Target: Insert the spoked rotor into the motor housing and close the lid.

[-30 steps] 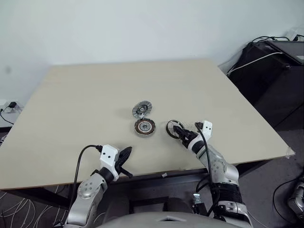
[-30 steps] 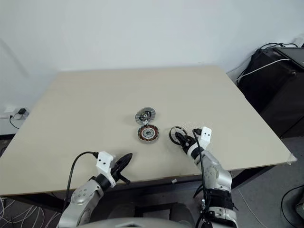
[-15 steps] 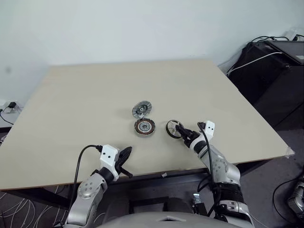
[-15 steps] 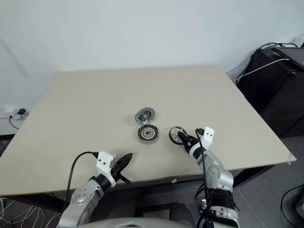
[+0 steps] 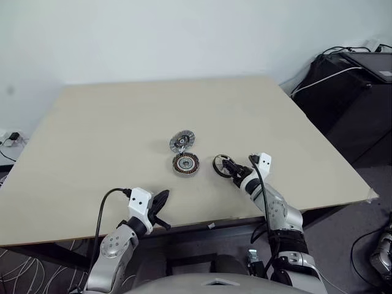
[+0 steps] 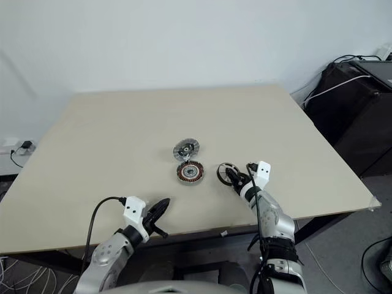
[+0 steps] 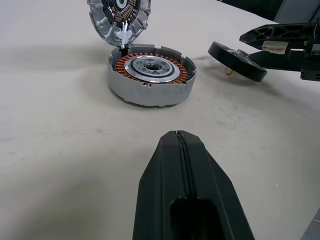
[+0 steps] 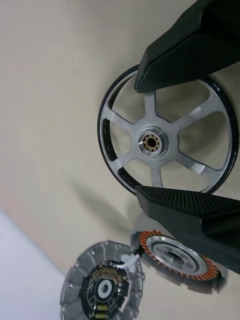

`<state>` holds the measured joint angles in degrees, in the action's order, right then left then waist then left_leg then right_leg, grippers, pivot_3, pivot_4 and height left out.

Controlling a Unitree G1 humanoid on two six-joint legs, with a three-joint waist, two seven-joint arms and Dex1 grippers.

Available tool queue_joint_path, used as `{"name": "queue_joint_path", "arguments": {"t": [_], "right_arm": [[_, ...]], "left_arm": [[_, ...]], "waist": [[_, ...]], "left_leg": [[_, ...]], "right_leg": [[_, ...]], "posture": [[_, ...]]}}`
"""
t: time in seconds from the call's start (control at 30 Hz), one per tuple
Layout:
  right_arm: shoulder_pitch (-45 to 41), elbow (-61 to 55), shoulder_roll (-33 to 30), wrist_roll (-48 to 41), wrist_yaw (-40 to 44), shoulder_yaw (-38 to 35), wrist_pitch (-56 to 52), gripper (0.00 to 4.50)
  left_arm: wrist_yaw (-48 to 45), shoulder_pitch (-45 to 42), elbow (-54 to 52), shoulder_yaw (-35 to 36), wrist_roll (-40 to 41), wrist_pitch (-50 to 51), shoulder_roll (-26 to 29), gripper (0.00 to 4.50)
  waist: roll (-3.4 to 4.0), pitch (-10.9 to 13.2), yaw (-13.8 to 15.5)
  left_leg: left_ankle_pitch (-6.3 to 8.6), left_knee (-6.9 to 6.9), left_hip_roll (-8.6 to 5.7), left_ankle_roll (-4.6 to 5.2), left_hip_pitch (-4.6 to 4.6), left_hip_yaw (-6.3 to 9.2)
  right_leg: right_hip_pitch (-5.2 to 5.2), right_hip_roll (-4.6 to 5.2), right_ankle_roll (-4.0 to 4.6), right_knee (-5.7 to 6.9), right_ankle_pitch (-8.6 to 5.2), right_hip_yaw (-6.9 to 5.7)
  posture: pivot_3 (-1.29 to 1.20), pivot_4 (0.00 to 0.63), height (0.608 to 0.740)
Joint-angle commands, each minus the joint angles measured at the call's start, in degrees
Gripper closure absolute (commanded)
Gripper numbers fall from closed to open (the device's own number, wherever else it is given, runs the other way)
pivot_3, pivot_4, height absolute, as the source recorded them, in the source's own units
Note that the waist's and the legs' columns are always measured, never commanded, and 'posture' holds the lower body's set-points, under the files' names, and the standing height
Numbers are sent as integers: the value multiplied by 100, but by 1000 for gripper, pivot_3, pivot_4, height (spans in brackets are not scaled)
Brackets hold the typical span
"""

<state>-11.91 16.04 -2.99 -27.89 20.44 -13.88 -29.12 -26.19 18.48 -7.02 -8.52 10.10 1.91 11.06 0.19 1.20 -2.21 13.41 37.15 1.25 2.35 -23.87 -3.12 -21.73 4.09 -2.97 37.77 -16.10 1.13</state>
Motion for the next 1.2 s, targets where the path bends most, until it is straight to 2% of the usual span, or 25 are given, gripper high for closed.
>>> {"name": "queue_joint_path", "arguments": {"t": [0.03, 0.27, 0.53, 0.77, 1.13, 1.2], "right_arm": [[46, -235, 83, -259, 320, 172, -263, 1318], [107, -389, 76, -345, 408, 99, -435, 1318], [19, -166, 54, -284, -190, -238, -302, 1318], [179, -474, 31, -641, 90, -156, -833, 1318], [142, -455, 126, -849, -33, -319, -848, 1318], [125, -427, 190, -928, -94, -396, -850, 1704]], "left_arm": [[29, -34, -210, -32, -8, -111, -38, 4500], [34, -48, -198, -46, -21, -88, -52, 4500], [24, -62, -179, -60, -20, -67, -53, 4500], [37, -42, -161, -99, -37, -44, -59, 4500], [40, -51, -132, -120, -50, 6, -40, 4500], [42, -54, -126, -120, -55, 2, -41, 4500]], "waist": [[0, 0, -2], [1, -1, -3], [2, 0, 10], [4, 0, 4], [4, 0, 9], [4, 0, 9]], "left_leg": [[-3, 0, 1, 4, 0, 0], [4, 0, 3, -6, 0, 0], [5, -1, 2, -8, -2, 0], [4, -2, 1, -7, -4, -1], [5, -2, 0, -7, -6, -1], [5, -3, 0, -8, -6, -1]], "right_leg": [[0, -1, 0, 0, 0, 0], [-1, 0, 0, 0, 0, 1], [-2, 3, 0, 0, 0, 1], [-5, 4, 1, -1, 0, 2], [-7, 5, 1, -2, 0, 1], [-7, 4, 1, -2, 0, 1]], "posture": [[0, 0, 740], [0, 0, 740], [0, 0, 740], [0, 0, 740], [0, 0, 740], [0, 0, 740]]}}
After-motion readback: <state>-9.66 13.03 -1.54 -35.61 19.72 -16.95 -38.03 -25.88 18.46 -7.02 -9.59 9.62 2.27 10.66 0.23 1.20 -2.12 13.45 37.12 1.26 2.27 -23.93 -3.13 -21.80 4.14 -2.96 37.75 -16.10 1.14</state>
